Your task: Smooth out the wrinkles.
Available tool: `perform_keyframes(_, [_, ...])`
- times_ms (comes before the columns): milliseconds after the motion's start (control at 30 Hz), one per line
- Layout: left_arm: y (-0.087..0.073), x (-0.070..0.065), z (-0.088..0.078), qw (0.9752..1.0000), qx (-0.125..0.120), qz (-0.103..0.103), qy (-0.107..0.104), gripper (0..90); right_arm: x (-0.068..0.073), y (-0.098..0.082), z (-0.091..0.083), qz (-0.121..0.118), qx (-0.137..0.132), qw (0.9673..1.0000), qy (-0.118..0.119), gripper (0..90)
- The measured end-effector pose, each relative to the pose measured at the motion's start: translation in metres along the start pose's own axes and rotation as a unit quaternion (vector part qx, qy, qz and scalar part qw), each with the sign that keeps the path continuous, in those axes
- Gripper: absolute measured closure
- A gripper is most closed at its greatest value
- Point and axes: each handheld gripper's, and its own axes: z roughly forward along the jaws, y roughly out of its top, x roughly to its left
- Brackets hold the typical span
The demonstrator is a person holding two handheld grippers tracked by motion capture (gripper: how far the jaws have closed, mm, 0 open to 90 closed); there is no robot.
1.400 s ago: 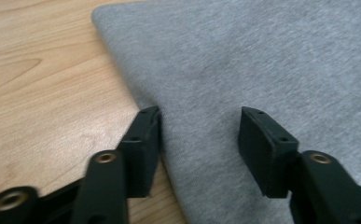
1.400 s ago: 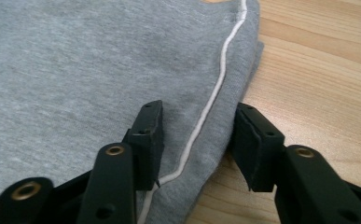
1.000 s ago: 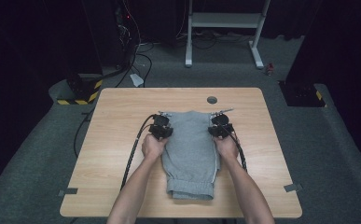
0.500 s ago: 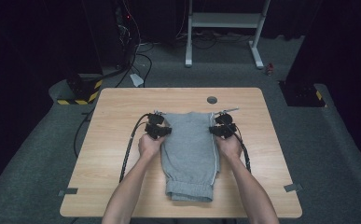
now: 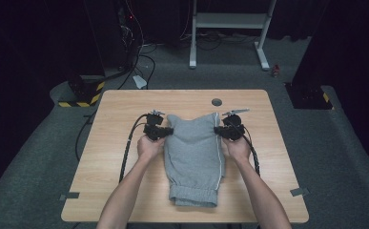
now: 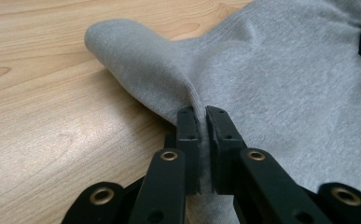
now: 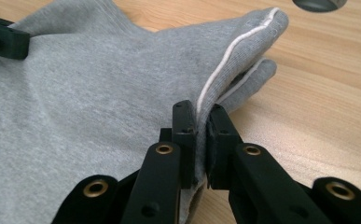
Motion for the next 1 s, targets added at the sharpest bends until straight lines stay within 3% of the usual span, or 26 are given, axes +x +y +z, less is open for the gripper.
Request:
perform_keyframes(333, [0.005,-0.001,-0.016,0.9996,-0.016,-0.01,-0.02,84.3,0.0,0.004,-0.015,0.004,-0.014,0.9999,0.007,84.2])
perform_keyframes(700, [0.016,-0.005,-0.025,0.9994,-0.025,-0.003,-0.025,84.3,0.002,0.016,-0.028,-0.001,-0.018,0.9998,-0.003,84.4])
perform_keyframes(900, [0.018,-0.003,-0.027,0.999,-0.03,-0.015,-0.031,84.4,0.002,0.022,-0.031,0.006,-0.018,0.9998,0.0,84.6])
perform_keyframes(1000, [0.019,0.001,-0.03,0.9984,-0.038,-0.023,-0.035,84.6,0.006,0.027,-0.033,-0.003,-0.018,0.9998,-0.001,84.6])
